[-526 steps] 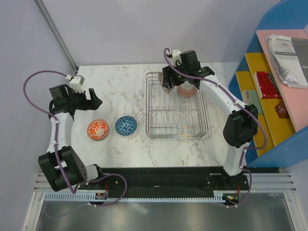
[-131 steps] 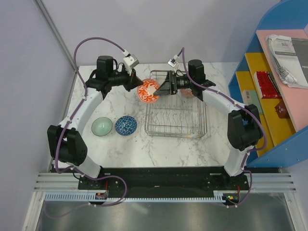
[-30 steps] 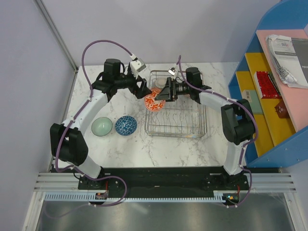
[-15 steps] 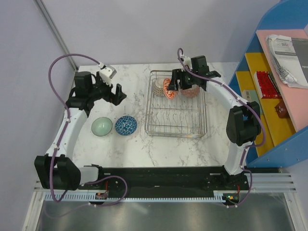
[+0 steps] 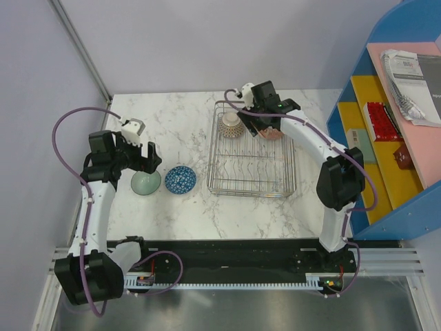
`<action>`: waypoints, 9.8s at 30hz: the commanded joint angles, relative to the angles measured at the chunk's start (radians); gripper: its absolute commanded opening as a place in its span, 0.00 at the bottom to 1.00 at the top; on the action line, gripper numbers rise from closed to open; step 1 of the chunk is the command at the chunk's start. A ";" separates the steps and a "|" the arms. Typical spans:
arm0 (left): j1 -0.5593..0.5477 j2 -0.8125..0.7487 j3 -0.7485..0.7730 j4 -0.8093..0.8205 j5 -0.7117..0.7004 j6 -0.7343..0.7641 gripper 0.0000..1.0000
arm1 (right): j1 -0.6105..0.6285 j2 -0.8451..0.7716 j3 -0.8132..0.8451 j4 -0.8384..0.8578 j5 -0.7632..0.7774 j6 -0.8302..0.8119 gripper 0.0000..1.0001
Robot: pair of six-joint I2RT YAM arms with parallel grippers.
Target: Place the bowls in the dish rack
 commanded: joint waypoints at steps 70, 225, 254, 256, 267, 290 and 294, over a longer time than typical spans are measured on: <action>0.075 -0.069 -0.025 -0.002 0.060 0.005 1.00 | 0.215 0.301 0.080 0.027 0.557 -0.358 0.98; -0.045 0.359 0.472 -0.345 0.071 0.198 0.02 | 0.359 -0.497 -0.161 -0.166 -0.068 -0.249 0.97; -0.545 0.762 0.914 -0.652 0.012 0.238 0.02 | 0.744 -0.216 -0.099 -0.077 0.320 -0.545 0.70; -0.560 0.750 0.910 -0.651 0.006 0.235 0.02 | 0.744 -0.208 -0.101 -0.077 0.326 -0.546 0.69; -0.632 0.690 0.890 -0.664 -0.023 0.223 0.02 | 0.732 -0.168 -0.101 -0.097 0.330 -0.545 0.60; -0.634 0.695 0.864 -0.660 -0.034 0.224 0.02 | 0.732 -0.067 0.008 -0.289 0.331 -0.516 0.00; -0.634 0.696 0.844 -0.643 -0.038 0.217 0.20 | 0.732 -0.075 0.034 -0.287 0.322 -0.504 0.00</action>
